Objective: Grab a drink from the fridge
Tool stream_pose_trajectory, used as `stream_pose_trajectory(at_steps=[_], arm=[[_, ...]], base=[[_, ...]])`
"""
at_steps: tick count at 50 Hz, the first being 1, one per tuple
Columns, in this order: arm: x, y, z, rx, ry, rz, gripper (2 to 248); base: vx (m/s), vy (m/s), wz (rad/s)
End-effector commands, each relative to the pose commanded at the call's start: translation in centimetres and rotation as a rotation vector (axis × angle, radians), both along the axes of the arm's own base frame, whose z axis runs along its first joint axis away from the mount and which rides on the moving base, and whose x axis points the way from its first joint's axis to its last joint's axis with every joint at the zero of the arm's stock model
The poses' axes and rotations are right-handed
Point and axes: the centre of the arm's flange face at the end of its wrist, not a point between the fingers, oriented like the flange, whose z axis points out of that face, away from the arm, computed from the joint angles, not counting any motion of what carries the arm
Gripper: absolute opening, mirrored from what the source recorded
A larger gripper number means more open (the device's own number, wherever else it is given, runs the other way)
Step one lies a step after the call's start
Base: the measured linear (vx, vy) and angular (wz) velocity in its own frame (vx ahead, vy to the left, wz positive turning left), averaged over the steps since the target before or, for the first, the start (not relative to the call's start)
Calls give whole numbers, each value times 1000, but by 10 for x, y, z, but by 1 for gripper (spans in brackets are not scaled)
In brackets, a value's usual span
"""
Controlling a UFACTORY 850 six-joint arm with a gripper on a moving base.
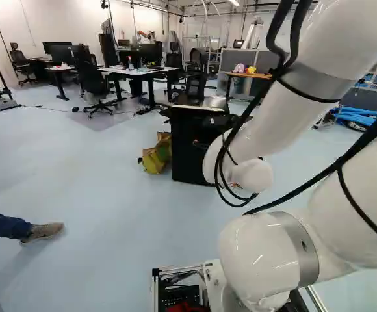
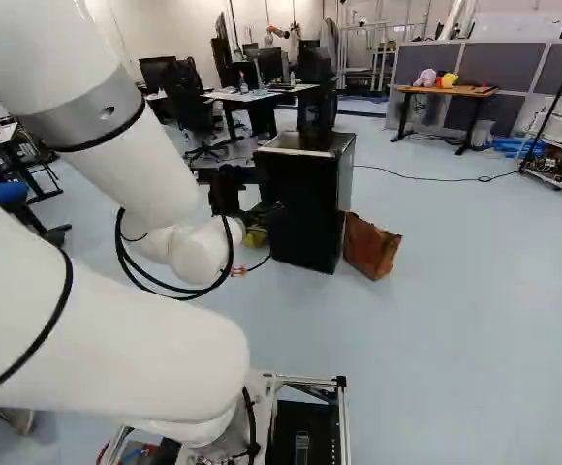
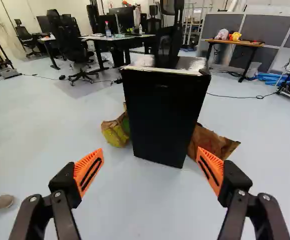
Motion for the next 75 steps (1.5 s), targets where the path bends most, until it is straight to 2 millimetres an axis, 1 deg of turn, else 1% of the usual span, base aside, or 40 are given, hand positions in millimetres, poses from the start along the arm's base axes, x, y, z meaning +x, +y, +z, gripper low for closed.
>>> stream_pose_trajectory(at_steps=[30,52,75], arm=[[0,0,0,0,0,0,247],[0,0,0,0,0,0,247],[0,0,0,0,0,0,247]], base=[[79,73,-15],[84,94,-20],[77,76,-180]])
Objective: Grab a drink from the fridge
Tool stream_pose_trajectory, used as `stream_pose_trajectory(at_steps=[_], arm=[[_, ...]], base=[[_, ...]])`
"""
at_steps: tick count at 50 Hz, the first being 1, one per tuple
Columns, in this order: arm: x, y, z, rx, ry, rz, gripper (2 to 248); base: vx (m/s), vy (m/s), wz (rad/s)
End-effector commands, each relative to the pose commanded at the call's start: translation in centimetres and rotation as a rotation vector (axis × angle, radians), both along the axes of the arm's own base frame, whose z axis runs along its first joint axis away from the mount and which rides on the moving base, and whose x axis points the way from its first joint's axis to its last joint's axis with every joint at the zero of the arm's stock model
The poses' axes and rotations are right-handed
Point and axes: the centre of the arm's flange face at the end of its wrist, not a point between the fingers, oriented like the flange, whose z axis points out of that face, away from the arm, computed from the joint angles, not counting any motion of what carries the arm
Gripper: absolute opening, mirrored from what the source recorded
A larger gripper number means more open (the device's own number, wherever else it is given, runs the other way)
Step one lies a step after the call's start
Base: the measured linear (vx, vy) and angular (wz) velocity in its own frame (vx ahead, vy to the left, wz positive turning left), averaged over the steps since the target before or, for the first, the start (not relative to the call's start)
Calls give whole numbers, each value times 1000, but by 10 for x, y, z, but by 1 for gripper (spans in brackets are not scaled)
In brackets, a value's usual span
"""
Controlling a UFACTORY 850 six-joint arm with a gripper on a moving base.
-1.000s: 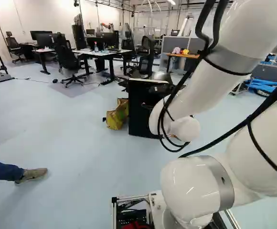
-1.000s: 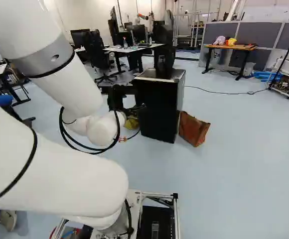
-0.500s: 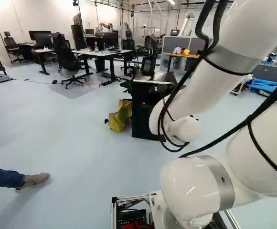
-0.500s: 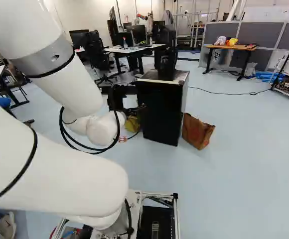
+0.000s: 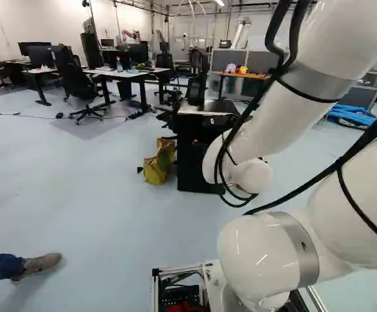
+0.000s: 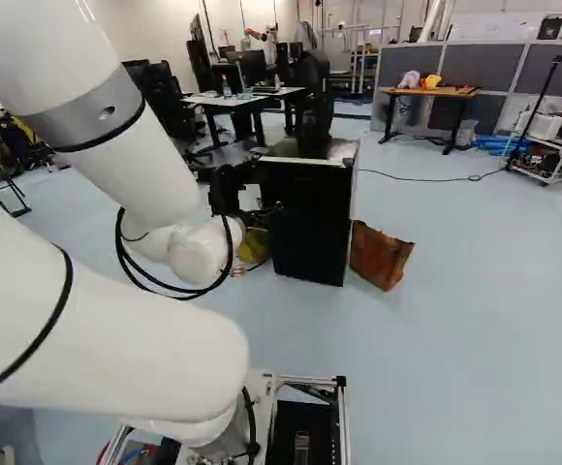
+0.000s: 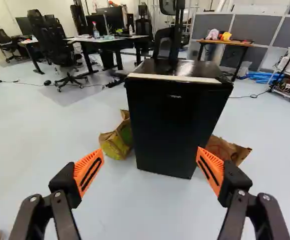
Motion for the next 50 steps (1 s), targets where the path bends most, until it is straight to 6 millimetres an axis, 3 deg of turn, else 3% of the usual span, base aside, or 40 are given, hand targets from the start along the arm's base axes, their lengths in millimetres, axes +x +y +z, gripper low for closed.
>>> stream_pose_trajectory(at_steps=[50], arm=[[0,0,0,0,0,0,247]], base=[[74,68,-184]])
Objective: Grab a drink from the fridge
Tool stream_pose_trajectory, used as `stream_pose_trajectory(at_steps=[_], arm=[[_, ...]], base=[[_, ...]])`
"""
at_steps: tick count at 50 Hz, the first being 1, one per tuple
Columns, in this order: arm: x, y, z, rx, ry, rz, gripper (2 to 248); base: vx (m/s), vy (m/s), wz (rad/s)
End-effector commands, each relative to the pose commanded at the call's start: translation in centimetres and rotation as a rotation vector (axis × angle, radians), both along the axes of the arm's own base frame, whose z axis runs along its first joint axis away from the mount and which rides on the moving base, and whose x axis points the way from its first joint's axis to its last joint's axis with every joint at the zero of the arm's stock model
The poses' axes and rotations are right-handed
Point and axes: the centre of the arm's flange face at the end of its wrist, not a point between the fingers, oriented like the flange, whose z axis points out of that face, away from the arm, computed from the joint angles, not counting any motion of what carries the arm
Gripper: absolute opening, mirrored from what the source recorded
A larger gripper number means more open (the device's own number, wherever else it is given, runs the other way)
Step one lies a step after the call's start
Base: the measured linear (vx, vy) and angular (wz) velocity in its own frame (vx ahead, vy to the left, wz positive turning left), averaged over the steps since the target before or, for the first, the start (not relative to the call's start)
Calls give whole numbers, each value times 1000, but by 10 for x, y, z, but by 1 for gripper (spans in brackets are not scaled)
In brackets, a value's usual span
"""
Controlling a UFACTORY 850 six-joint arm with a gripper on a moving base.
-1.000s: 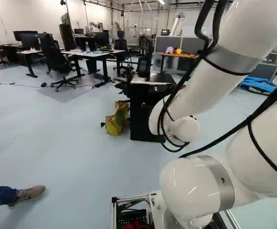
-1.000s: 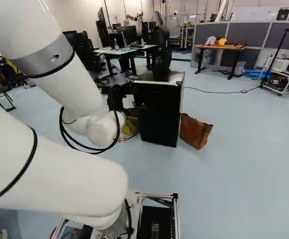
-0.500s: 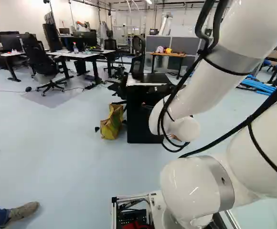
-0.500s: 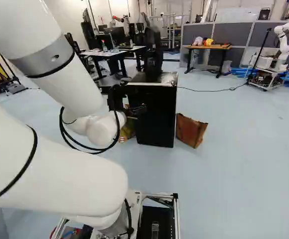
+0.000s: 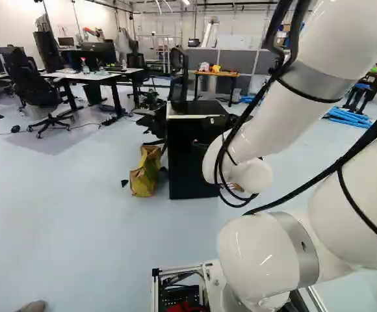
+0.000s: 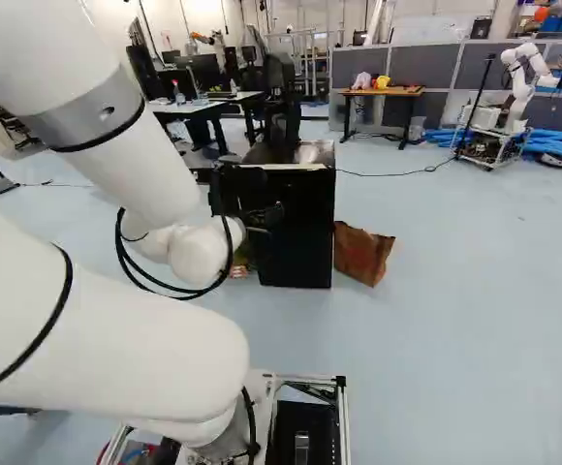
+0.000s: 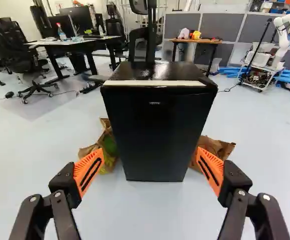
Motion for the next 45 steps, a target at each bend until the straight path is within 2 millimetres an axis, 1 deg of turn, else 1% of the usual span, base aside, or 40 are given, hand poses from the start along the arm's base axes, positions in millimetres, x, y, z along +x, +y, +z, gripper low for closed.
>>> stream_pose_trajectory(at_steps=[45], arm=[[0,0,0,0,0,0,247]], base=[[66,94,-23]])
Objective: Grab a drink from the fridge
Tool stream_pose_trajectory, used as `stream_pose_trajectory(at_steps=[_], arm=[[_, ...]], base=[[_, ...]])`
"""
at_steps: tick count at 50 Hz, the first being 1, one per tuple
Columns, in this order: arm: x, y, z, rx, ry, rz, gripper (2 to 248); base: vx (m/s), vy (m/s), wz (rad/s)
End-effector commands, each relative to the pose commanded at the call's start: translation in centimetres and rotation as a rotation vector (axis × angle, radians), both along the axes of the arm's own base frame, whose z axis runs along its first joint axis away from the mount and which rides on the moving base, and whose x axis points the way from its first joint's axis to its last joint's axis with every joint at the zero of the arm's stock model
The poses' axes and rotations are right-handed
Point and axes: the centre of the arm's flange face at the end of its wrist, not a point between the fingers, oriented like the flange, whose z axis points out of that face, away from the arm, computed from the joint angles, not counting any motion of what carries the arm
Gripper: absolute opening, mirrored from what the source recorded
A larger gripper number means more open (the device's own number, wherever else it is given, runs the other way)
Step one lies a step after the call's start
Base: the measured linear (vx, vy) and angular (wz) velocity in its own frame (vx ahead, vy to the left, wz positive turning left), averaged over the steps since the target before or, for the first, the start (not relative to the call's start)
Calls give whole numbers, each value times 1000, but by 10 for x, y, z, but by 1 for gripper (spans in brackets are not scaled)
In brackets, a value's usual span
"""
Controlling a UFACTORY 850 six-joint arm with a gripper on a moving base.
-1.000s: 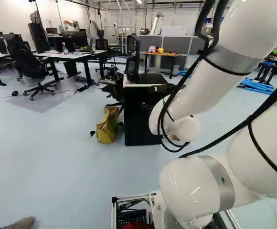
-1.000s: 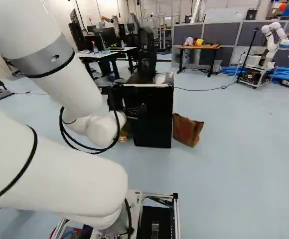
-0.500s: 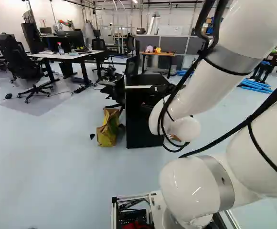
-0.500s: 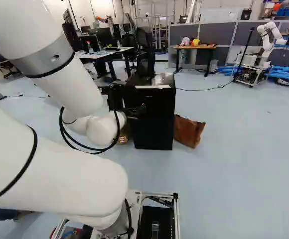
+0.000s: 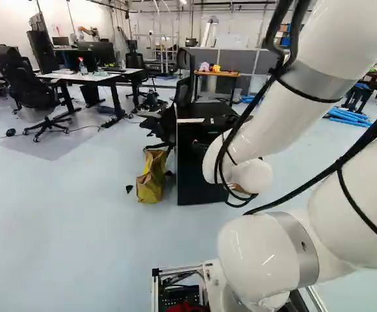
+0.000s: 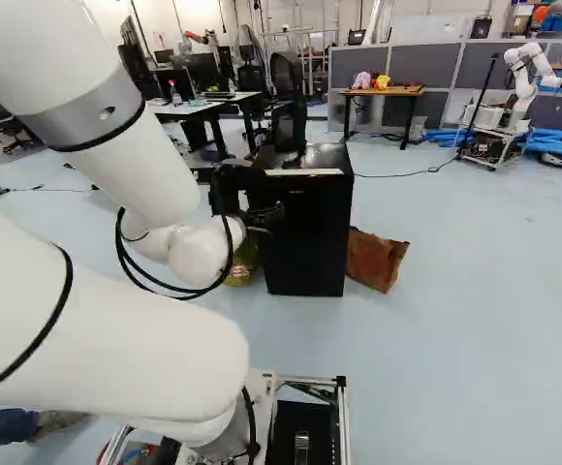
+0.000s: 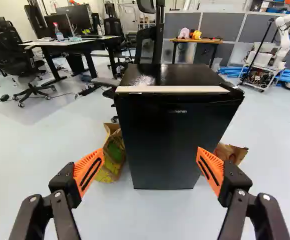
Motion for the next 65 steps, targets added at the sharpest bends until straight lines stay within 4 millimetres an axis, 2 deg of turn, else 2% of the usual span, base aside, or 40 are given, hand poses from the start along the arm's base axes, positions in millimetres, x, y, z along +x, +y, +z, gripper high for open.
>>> stream_pose_trajectory(at_steps=[54,65], arm=[[0,0,0,0,0,0,247],[0,0,0,0,0,0,247]], base=[[60,61,-12],[70,54,-133]])
